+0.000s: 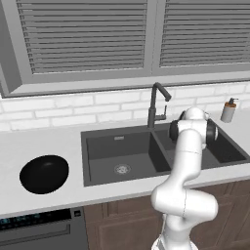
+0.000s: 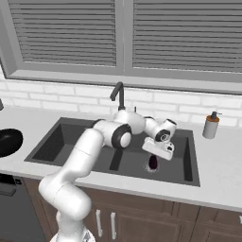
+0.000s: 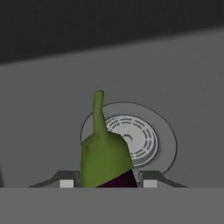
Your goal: Pick the eggplant from the sink and place it in the bowl. Then pick the bowl and place it in the microwave. Then close the microwave door and press the start button.
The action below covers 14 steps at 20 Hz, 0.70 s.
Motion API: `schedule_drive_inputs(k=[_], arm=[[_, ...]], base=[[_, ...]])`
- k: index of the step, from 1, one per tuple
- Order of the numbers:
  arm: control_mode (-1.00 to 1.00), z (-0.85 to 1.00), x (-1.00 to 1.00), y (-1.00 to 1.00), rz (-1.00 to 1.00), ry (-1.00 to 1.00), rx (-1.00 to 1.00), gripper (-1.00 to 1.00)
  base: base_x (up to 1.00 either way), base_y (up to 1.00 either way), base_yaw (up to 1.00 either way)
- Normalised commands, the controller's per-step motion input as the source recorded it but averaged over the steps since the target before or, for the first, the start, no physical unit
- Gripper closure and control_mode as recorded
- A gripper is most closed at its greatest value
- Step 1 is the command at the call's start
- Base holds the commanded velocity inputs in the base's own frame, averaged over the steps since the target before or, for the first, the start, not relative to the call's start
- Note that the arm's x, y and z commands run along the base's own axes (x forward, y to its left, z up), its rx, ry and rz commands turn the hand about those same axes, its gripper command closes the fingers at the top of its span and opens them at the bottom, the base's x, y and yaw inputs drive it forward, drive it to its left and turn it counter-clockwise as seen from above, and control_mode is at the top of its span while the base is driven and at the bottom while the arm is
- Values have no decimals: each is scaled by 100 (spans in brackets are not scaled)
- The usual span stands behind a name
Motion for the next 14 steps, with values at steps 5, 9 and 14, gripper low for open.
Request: schedule_drive_inputs(k=[5,9,14], arm=[[-100,99,-47,7,0,-22,-5,100],[-100,99,-59,13,0,-21,-5,100],[-100,94,-82,19,0,-21,-5,100]], base=[[0,0,0],[0,0,0],[0,0,0]])
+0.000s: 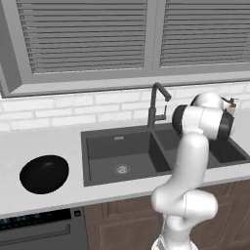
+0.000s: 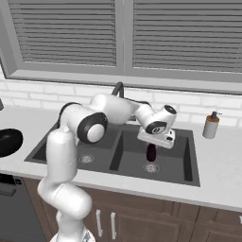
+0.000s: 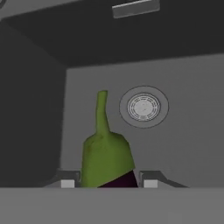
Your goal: Pick the eggplant from the sink and place it in the bowl. Then pick the bowl and place it in the microwave. Then close the microwave door and press the start button.
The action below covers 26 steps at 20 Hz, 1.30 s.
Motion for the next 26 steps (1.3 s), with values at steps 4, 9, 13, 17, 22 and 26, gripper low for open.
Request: schedule_drive_inputs(k=[4,9,13,17,22,26], arm=[[-100,95,-87,19,0,-18,-5,100],[-100,92,-87,30,0,-16,-5,100],[-100,81,-90,50,0,-11,-4,100],[-100,66,-86,74,6,-6,-8,100],[-100,53,-51,97,15,-2,-9,100],[-100,39,-23,100,24,0,-9,100]], base=[[0,0,0],[0,0,0],[0,0,0],[0,0,0],[0,0,0],[0,0,0]])
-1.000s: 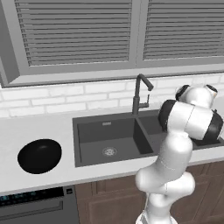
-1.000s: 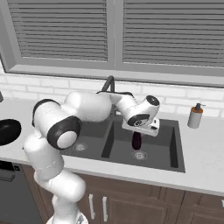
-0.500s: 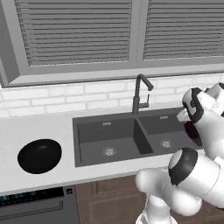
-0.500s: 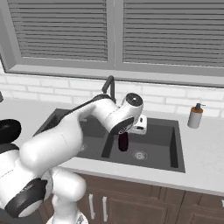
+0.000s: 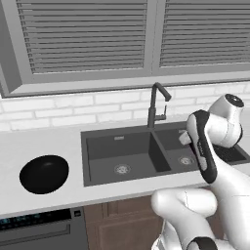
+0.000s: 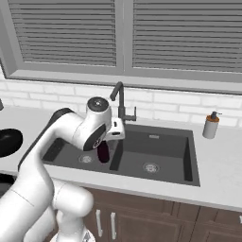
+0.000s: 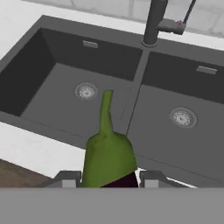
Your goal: Pick the eggplant from the sink and place it in the bowl. Then pick the bowl and place it in the microwave. Then close the microwave door and press the start button.
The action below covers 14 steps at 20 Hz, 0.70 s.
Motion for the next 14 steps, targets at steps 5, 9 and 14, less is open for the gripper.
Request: schedule_drive_inputs(k=[5,9,14], arm=[[-100,20,-14,100,29,0,-10,100],[-100,14,-9,100,30,3,-9,100],[-100,17,0,100,28,8,-8,100]], base=[[0,0,0],[0,0,0],[0,0,0]])
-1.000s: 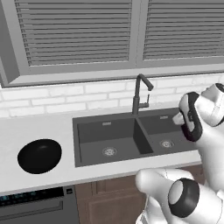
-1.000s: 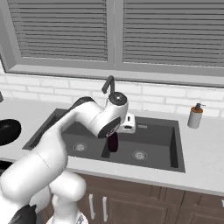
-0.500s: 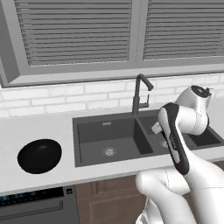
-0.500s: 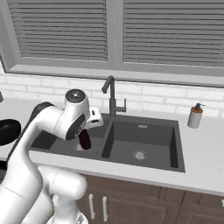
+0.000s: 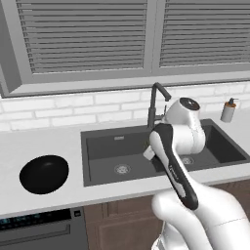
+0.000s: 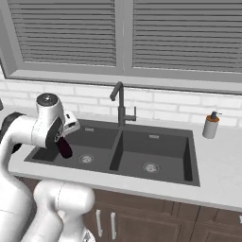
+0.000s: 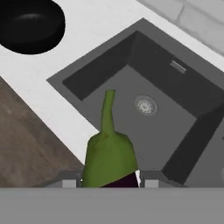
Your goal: Pick the eggplant from the sink and place it in the bowl. Then pick the bowl and place it in the microwave. Then close the microwave door and press the start button.
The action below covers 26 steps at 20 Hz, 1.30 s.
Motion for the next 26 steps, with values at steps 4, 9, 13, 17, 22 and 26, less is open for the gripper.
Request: schedule_drive_inputs(k=[4,9,13,17,22,26], arm=[[-100,16,0,100,26,12,-7,100],[-100,1,0,100,25,11,-6,100],[-100,0,0,100,23,10,-7,100],[-100,0,5,100,18,8,-6,100],[-100,0,26,100,7,2,-5,100],[-100,-3,42,100,0,0,-6,100]], base=[[0,0,0],[0,0,0],[0,0,0],[0,0,0],[0,0,0],[0,0,0]])
